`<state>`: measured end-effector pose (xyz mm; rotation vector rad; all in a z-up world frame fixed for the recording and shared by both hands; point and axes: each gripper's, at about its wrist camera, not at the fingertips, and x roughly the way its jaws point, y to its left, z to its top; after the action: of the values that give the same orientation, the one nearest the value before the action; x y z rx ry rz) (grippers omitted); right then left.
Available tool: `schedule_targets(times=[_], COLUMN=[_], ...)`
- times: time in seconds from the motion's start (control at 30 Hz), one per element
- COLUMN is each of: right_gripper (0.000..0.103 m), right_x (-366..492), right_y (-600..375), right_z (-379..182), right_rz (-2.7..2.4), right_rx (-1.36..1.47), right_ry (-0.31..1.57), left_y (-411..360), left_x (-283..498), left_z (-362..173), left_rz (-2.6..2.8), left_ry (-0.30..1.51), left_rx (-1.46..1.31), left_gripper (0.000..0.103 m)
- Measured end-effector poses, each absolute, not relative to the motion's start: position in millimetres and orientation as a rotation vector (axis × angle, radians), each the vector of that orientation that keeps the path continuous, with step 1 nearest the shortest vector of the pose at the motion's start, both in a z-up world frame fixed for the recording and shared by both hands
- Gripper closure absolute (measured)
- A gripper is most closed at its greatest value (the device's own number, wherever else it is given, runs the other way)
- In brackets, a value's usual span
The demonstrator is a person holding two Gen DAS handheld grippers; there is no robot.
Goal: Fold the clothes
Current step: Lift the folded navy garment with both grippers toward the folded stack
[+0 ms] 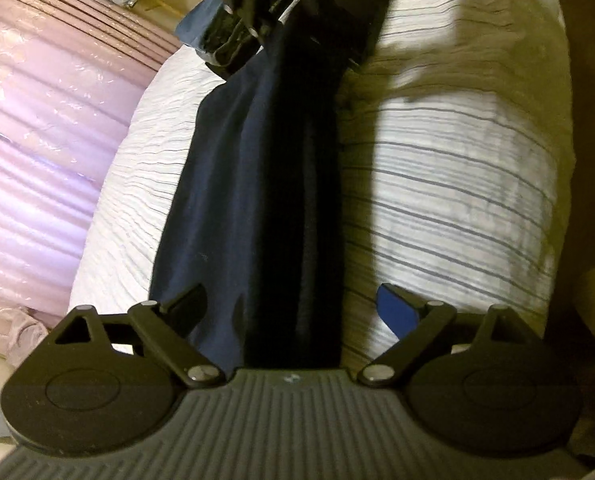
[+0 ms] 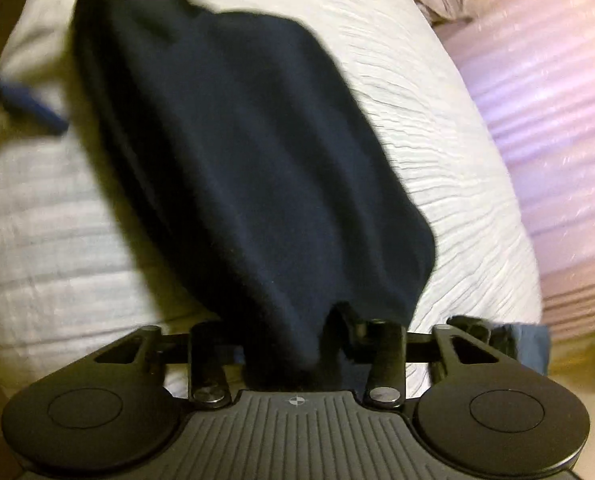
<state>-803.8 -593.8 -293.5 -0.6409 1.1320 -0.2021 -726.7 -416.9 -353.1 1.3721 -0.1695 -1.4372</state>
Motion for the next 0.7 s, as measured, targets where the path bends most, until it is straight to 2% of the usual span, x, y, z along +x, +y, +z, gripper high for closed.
schedule_targets(times=[0.07,0.13,0.17,0.23,0.3,0.37,0.4,0.43,0.47,0.53,0.7], right_gripper=[0.072,0.073,0.073,0.073,0.073,0.072,0.069,0.059,0.042,0.029,0.029], right_x=[-800,-797,-795,-793,-805,-812,-816,-820,-823,-830,-828], right_y=[-597,-596,-595,-594,-586,-581,-577,-573,-569,-559,-540], right_z=[-277,-266,-261,-254,-255,-263,-267,-272,-277,-285,-301], right_rz=[-0.195,-0.189,-0.186,-0.181,-0.178,-0.181,-0.186,-0.197,-0.21,-0.23,-0.217], right_rx=[-0.593,-0.574,-0.566,-0.552,-0.557,-0.58,-0.6,-0.619,-0.638,-0.673,-0.818], right_ry=[1.137,1.139,1.139,1.138,1.141,1.137,1.132,1.129,1.126,1.111,1.077], left_y=[-422,-429,-433,-441,-448,-452,-454,-457,-460,-467,-477], left_x=[-726,-720,-715,-704,-694,-688,-684,-680,-676,-666,-650], left_z=[-355,-354,-353,-348,-341,-333,-327,-321,-315,-302,-278], left_rz=[-1.405,-1.364,-1.346,-1.358,-1.397,-1.427,-1.441,-1.457,-1.475,-1.513,-1.609], left_ry=[-0.2,-0.21,-0.204,-0.155,-0.098,-0.075,-0.057,-0.032,-0.011,0.04,0.09], left_rx=[1.389,1.405,1.417,1.43,1.442,1.452,1.443,1.429,1.415,1.387,1.358], left_gripper=[0.012,0.019,0.027,0.036,0.063,0.073,0.074,0.075,0.076,0.076,0.076])
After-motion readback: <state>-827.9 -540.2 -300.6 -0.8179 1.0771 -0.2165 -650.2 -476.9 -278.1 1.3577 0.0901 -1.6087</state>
